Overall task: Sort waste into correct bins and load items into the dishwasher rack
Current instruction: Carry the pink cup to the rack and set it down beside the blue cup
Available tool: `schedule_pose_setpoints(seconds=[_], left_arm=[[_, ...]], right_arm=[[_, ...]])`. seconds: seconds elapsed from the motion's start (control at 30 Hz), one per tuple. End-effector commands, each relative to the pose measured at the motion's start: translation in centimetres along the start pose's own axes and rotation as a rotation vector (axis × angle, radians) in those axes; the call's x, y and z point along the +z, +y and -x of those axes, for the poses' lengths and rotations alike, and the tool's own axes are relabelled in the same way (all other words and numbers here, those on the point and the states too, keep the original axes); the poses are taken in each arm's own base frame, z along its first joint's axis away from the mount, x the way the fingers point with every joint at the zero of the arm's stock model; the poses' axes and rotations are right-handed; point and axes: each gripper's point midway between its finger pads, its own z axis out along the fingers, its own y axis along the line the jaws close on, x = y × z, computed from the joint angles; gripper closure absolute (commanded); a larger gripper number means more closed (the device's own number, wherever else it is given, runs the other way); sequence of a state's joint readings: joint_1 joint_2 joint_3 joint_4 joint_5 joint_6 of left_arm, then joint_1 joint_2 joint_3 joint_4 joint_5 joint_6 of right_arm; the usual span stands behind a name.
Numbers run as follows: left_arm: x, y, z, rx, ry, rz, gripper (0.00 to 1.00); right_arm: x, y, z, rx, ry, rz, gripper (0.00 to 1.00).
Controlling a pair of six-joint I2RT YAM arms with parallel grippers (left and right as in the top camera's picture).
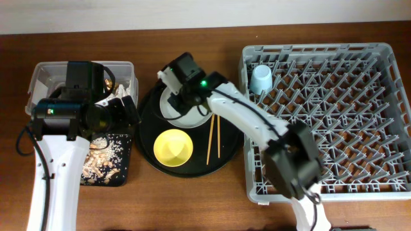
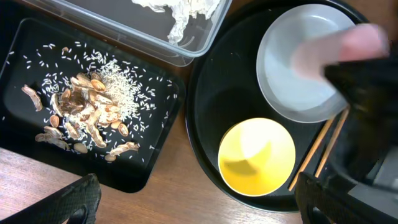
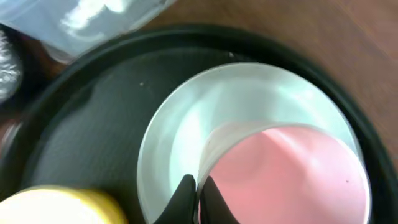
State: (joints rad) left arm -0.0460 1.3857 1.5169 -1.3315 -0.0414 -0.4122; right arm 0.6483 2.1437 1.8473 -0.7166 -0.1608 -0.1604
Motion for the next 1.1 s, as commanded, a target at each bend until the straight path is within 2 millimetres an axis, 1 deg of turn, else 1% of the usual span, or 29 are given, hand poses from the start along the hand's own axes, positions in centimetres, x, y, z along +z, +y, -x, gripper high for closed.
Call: schedule_pose_setpoints(seconds=[0.0, 0.03, 0.07, 0.1, 0.13, 0.17, 0.2, 0.23, 0.27, 0.33, 0.37, 0.43, 0.5, 0.57, 0.63, 0.7, 0.73, 0.87, 1.0, 1.07], left_arm=[[-0.2, 0.0, 0.3, -0.004, -0.010, -0.002, 0.01], [-0.2, 0.0, 0.3, -0.004, -0.010, -0.002, 0.01], [-0.2, 0.0, 0.3, -0.004, -0.010, -0.002, 0.01], [-0.2, 0.1, 0.3, -0.004, -0.011, -0.002, 0.01], [-0.2, 0.0, 0.3, -0.004, -0.010, -0.002, 0.01], [-0.2, 0.0, 0.3, -0.004, -0.010, -0.002, 0.01], [-0.2, 0.1, 0.3, -0.004, -0.011, -0.002, 0.01], [-0.2, 0.1, 0.3, -0.004, -0.011, -0.002, 0.01], [-0.2, 0.0, 0.3, -0.004, -0.010, -0.002, 0.01], [-0.2, 0.0, 0.3, -0.004, -0.011, -0.002, 0.01], [-0.2, 0.1, 0.3, -0.004, -0.011, -0.002, 0.01], [-0.2, 0.1, 0.3, -0.004, -0.011, -0.002, 0.01], [-0.2, 0.1, 0.3, -0.004, -0.011, -0.002, 0.01], [-0.2, 0.0, 0.3, -0.004, -0.010, -0.002, 0.01], [-0.2, 0.0, 0.3, -0.004, -0.010, -0.002, 0.01], [-0.2, 0.0, 0.3, -0.004, -0.010, -0.002, 0.01], [-0.2, 0.1, 0.3, -0.004, -0.011, -0.002, 0.01], [-0.2, 0.0, 0.3, -0.004, -0.011, -0.003, 0.01], [-0.2, 0.1, 0.3, -0.004, -0.011, -0.002, 0.01], [-0.2, 0.1, 0.3, -0.004, -0.011, -0.002, 0.01]], right_arm=[[-9.2, -0.8, 2.8, 0.068, -0.137, 0.049, 0.96], [-11.3, -1.2, 2.4, 0.109, -0.146, 0.091, 0.96], [-13.0, -1.5, 2.0, 0.145, -0.153, 0.141, 0.96], [-14.6, -2.2, 1.3, 0.213, -0.155, 0.193, 0.96], [-15.8, -2.8, 0.7, 0.264, -0.156, 0.243, 0.96], [-16.5, -3.4, 0.2, 0.297, -0.157, 0.281, 0.96], [-17.5, -4.5, -0.8, 0.363, -0.158, 0.340, 0.96], [-18.2, -5.6, -1.6, 0.413, -0.156, 0.364, 0.96], [-18.9, -7.1, -2.8, 0.484, -0.151, 0.388, 0.96], [-19.9, -9.6, -4.9, 0.594, -0.151, 0.409, 0.96], [-20.2, -10.5, -5.7, 0.635, -0.157, 0.420, 0.96], [-20.2, -11.5, -7.1, 0.693, -0.162, 0.442, 0.96], [-18.9, -12.5, -9.4, 0.752, -0.141, 0.438, 0.96], [-17.5, -12.7, -10.9, 0.780, -0.138, 0.460, 0.96], [-17.1, -11.8, -10.7, 0.784, -0.211, 0.583, 0.96], [-17.4, -11.1, -10.3, 0.779, -0.284, 0.700, 0.96], [-17.3, -10.8, -10.5, 0.785, -0.300, 0.734, 0.96], [-16.3, -10.6, -12.0, 0.786, -0.293, 0.731, 0.96], [-16.0, -11.2, -13.3, 0.818, -0.283, 0.705, 0.96], [-15.2, -11.9, -14.8, 0.850, -0.240, 0.645, 0.96]])
